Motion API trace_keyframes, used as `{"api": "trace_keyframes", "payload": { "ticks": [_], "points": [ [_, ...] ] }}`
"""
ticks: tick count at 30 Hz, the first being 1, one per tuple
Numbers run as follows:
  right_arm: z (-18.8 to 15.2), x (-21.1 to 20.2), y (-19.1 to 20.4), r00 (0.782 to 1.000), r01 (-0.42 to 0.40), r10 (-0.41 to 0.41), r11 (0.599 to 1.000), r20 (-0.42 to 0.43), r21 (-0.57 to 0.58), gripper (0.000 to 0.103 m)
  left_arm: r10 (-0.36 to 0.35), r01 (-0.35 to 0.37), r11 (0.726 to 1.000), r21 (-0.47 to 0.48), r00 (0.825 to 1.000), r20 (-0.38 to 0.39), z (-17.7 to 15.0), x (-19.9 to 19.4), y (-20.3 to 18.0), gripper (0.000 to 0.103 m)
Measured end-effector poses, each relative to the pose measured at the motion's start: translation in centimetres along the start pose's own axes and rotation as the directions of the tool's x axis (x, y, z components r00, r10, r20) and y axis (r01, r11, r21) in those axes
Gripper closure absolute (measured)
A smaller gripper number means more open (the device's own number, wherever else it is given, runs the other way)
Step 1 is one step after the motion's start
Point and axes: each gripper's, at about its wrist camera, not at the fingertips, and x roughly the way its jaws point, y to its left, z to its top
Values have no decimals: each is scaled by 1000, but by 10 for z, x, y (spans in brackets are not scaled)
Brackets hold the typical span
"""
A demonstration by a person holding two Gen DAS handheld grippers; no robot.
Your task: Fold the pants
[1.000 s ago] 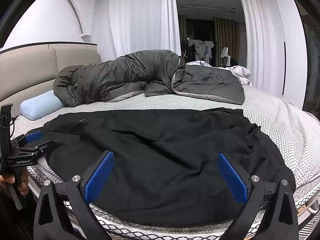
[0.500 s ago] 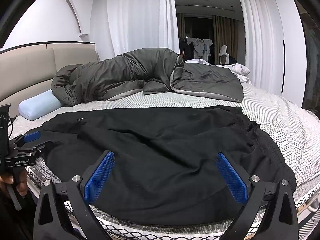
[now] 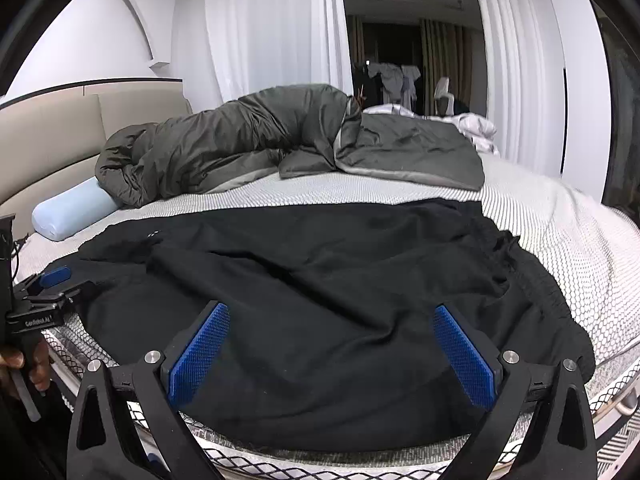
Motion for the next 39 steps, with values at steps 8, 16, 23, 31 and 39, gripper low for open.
{"api": "trace_keyframes", "payload": {
  "ticks": [8,16,23,31,39],
  "points": [
    [46,-11,-19,999,37,-37,996,9,-82,0,111,-115,977,-179,993,-34,5,-28,101,1],
    [31,0,-62,992,119,-121,992,-46,-41,0,120,-172,903,-394,981,-152,-10,-42,219,5],
    [1,-1,-68,986,148,-147,989,-77,6,0,-13,-90,846,-526,982,-190,-38,-66,263,27],
    [-9,-2,-60,980,180,-178,984,-89,12,0,-56,-96,841,-532,963,-262,-41,-46,256,51],
    [-12,3,-61,972,209,-204,977,-118,32,0,58,-144,881,-451,978,-200,-7,-22,263,100]
  ]
}}
